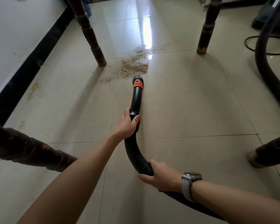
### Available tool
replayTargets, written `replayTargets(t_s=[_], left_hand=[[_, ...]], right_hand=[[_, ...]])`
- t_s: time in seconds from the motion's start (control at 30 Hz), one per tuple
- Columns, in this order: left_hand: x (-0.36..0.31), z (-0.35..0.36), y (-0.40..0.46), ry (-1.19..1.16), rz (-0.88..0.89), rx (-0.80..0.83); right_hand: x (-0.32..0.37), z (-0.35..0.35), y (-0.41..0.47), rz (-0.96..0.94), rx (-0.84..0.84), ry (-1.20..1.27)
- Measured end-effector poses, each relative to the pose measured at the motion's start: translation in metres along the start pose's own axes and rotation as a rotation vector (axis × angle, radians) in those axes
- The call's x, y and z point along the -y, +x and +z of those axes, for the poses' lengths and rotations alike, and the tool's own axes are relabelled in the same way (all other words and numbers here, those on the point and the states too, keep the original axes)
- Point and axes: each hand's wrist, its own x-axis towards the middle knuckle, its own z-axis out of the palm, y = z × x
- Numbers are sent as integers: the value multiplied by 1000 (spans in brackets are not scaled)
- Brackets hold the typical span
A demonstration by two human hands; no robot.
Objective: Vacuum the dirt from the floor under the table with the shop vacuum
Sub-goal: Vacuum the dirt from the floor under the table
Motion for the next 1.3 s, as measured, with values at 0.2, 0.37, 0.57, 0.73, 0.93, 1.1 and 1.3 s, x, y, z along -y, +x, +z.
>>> replayTargets(t_s=[0.2, 0.37, 0.57, 0.73, 0.93, 1.1, 1.3], left_hand=[[46, -22, -31, -48, -50, -91], [62, -27, -57, -77, -52, -90], [83, -8, -99, 17, 16, -24], [84, -6, -106, 14, 62, 36], [79, -23, -74, -7, 73, 16], [60, -34, -40, -102, 59, 51], [57, -23, -46, -62, 85, 103]], right_hand=[[25, 13, -2, -36, 200, -68], [36, 4, 7, 15, 434, -171], [44, -41, 30, 105, -7, 164], [81, -54, 41, 47, -134, 459], [105, -54, 68, 22, -183, 631], [99, -64, 78, 13, -297, 682], [68, -70, 76, 64, -357, 695]])
